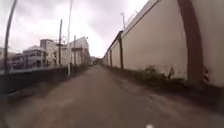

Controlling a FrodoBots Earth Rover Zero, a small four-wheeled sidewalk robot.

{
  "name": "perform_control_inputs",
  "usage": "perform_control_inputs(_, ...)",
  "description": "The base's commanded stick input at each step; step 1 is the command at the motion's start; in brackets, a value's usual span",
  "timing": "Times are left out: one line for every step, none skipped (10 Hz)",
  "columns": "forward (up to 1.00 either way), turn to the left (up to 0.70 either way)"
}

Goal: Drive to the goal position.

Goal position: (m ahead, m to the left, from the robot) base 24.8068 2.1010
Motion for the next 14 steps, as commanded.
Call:
perform_control_inputs(0.85, 0.00)
perform_control_inputs(0.85, 0.00)
perform_control_inputs(0.85, 0.00)
perform_control_inputs(0.45, 0.00)
perform_control_inputs(0.00, 0.00)
perform_control_inputs(0.00, 0.00)
perform_control_inputs(0.00, 0.00)
perform_control_inputs(0.00, 0.00)
perform_control_inputs(0.00, 0.00)
perform_control_inputs(0.00, 0.00)
perform_control_inputs(0.00, 0.00)
perform_control_inputs(0.00, 0.00)
perform_control_inputs(0.00, 0.00)
perform_control_inputs(0.19, 0.00)
